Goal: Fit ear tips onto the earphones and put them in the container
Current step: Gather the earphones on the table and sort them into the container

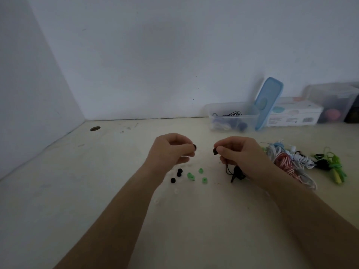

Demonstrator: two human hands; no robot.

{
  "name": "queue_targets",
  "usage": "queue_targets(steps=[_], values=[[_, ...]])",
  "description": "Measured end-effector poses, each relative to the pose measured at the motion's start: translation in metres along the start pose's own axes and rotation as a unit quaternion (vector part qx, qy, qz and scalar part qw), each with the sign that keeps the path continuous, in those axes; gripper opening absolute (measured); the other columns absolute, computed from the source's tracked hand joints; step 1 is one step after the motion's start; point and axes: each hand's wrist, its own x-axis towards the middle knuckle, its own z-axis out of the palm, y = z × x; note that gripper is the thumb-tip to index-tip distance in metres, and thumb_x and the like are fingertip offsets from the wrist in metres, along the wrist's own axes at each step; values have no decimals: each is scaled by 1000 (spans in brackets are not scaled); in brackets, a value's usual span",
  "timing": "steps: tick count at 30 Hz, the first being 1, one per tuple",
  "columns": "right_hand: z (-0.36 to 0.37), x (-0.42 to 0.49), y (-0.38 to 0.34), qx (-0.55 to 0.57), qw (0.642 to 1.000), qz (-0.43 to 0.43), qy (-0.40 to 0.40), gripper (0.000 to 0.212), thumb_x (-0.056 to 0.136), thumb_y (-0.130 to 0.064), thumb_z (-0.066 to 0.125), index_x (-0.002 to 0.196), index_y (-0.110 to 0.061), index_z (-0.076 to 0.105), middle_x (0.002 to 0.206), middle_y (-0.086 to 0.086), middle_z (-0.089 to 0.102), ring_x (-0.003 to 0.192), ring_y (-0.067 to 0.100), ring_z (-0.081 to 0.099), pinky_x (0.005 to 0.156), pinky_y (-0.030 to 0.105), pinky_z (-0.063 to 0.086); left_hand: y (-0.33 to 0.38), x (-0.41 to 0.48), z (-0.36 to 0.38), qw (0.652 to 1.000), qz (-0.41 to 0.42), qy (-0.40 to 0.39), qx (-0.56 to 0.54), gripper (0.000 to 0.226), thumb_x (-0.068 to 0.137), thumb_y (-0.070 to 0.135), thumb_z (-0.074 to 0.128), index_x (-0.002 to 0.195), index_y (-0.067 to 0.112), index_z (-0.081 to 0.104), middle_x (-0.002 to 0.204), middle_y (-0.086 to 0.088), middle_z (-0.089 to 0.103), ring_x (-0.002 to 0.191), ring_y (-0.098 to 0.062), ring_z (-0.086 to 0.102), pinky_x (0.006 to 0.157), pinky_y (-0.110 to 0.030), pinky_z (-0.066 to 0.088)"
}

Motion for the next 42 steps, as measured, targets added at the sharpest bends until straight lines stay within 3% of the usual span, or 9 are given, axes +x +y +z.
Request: queue_targets(steps=[5, 9, 15, 42], values=[[-6, -5, -6, 12, 1000, -16, -3, 8, 90, -6, 67, 94, -8, 74, 83, 8, 75, 70, 16, 67, 72, 33, 60, -15, 2, 29, 986, -49, -85, -131, 21, 84, 2, 72, 101, 13, 75, 84, -2, 72, 76, -11, 66, 72, -22, 53], [-5, -7, -10, 56, 998, -3, 5, 10, 92, -7, 65, 94, -11, 73, 83, 8, 75, 72, 14, 66, 71, 30, 60, -20, 0, 36, 973, -62, -68, -211, 21, 82, -8, 68, 95, 7, 74, 78, -6, 72, 74, -14, 68, 71, -19, 55], [-6, -7, -9, 100, 995, 8, -14, 9, 91, -6, 63, 93, -8, 72, 85, 13, 73, 69, 18, 66, 67, 25, 57, -22, 0, 42, 957, -78, -69, -272, 22, 82, -12, 63, 96, 3, 73, 89, -12, 75, 84, -19, 74, 79, -21, 59], [-9, -6, -9, 99, 994, 6, -44, 10, 87, -9, 65, 89, -12, 74, 83, 12, 72, 71, 20, 66, 69, 28, 57, -16, -4, 46, 943, -66, -84, -314, 20, 88, -12, 57, 96, 2, 68, 85, -13, 74, 80, -19, 74, 76, -21, 59]])
